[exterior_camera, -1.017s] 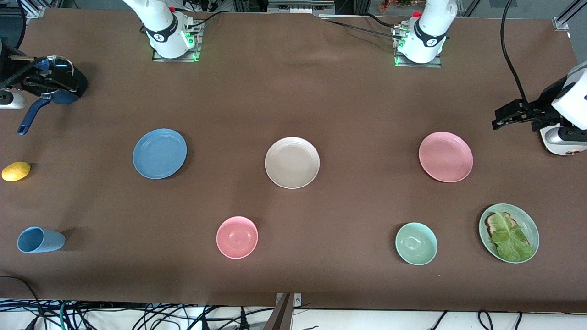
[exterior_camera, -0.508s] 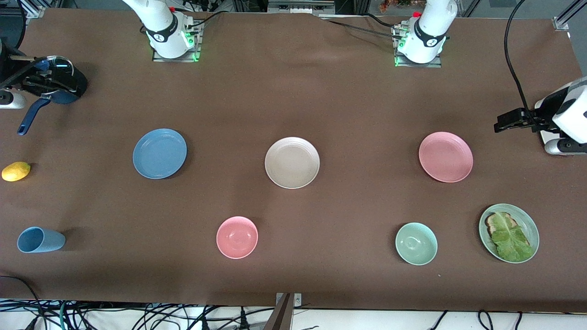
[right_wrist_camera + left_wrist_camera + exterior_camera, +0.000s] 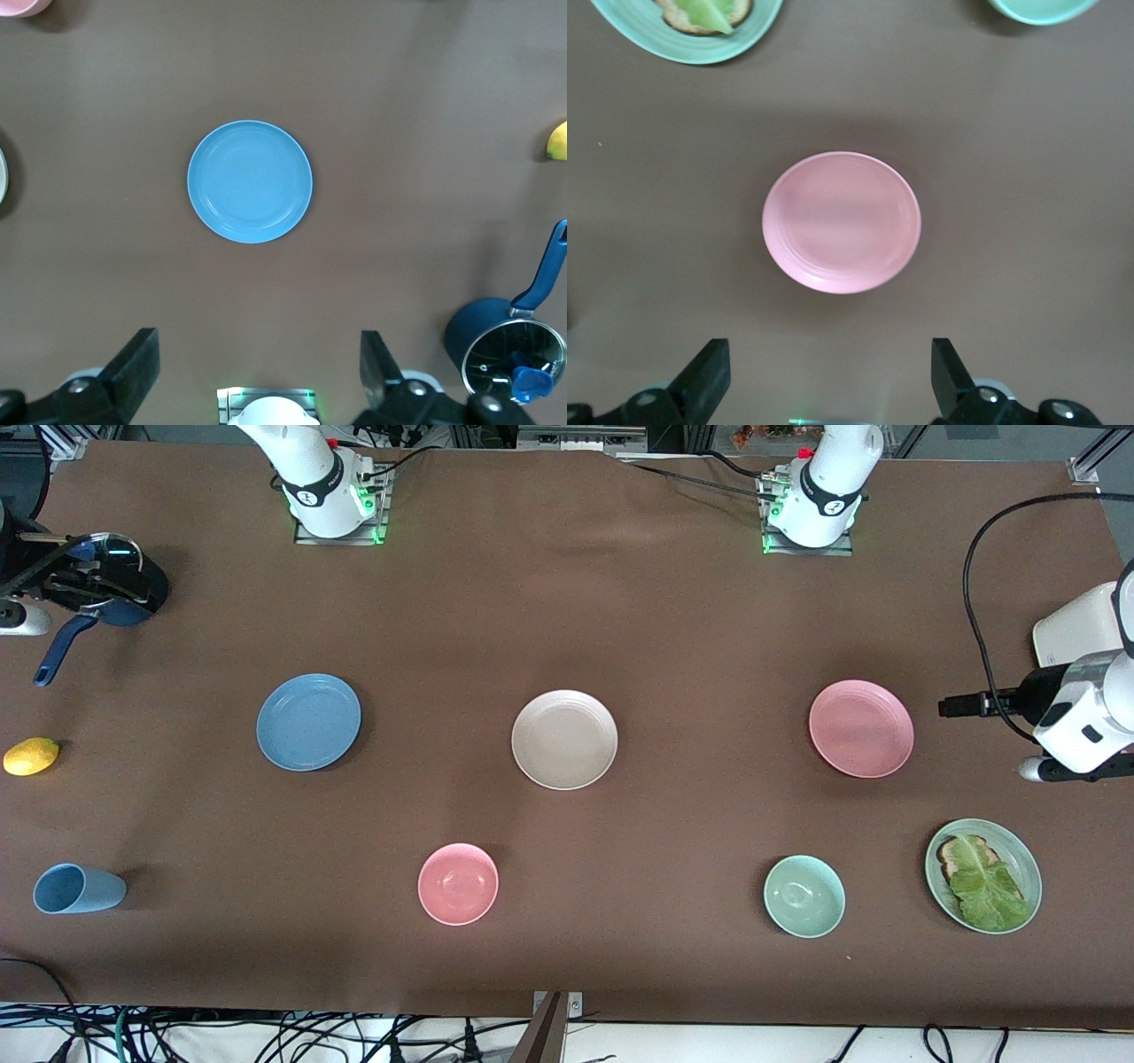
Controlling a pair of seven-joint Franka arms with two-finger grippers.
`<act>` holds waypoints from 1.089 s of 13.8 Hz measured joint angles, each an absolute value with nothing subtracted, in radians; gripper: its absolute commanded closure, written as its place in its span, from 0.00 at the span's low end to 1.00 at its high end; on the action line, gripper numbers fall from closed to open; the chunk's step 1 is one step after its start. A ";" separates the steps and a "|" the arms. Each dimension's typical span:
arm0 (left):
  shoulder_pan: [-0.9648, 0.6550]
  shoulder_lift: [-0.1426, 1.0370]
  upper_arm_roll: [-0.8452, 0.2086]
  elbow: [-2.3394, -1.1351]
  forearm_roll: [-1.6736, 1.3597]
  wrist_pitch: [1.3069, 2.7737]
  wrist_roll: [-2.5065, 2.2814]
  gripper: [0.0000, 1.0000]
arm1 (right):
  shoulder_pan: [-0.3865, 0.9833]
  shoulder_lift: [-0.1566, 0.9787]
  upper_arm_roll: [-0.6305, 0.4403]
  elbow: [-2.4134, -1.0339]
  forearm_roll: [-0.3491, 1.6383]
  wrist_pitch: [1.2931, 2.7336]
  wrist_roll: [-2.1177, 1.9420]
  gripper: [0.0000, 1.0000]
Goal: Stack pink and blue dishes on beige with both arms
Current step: 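Reach the left gripper toward the rim of the large pink plate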
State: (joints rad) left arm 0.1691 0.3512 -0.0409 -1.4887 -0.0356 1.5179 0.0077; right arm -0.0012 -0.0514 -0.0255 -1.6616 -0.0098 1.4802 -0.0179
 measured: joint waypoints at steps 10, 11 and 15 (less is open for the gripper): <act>0.315 0.479 -0.044 -1.534 -0.083 1.714 0.300 0.00 | -0.001 -0.051 -0.025 -1.662 -0.010 1.480 -0.018 0.00; 0.321 0.484 -0.044 -1.558 -0.092 1.746 0.318 0.00 | -0.001 -0.051 -0.025 -1.662 -0.010 1.480 -0.018 0.00; 0.326 0.477 -0.047 -1.660 -0.114 1.862 0.340 0.00 | -0.001 -0.051 -0.025 -1.662 -0.010 1.479 -0.018 0.00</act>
